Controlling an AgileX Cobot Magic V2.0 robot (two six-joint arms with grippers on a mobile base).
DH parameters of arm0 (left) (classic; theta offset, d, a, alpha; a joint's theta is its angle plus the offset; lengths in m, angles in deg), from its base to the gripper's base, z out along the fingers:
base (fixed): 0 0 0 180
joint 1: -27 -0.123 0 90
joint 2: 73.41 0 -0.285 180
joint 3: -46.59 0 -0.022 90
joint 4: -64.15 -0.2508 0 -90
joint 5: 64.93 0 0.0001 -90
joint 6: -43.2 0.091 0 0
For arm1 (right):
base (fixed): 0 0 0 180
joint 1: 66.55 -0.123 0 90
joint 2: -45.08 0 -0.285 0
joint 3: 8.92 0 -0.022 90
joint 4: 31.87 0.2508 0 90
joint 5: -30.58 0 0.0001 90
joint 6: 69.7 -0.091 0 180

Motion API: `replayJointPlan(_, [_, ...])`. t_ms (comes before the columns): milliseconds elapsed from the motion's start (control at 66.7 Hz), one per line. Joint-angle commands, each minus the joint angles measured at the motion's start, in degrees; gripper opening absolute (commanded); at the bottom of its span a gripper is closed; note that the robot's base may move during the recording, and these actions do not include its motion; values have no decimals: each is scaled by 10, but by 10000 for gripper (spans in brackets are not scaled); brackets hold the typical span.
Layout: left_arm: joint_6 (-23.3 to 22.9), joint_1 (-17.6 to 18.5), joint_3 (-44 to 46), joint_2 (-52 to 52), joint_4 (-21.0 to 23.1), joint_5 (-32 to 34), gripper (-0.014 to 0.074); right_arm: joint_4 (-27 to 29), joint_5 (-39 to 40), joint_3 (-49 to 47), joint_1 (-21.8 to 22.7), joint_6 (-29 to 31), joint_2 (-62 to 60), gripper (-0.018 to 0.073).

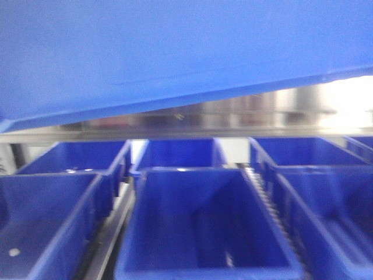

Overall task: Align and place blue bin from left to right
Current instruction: 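Turn the base away from the shelf while holding the bin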

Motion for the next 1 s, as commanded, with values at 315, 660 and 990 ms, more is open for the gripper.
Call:
replayJointPlan(315, [7,11,6,1,23,91,-111,11,133,-7,-11,2,-6,-78])
replayJointPlan(660, [7,11,6,1,23,91,-111,11,133,-7,-11,2,-6,-78])
replayJointPlan(990, [7,11,6,1,23,91,-111,11,133,-7,-11,2,-6,-78])
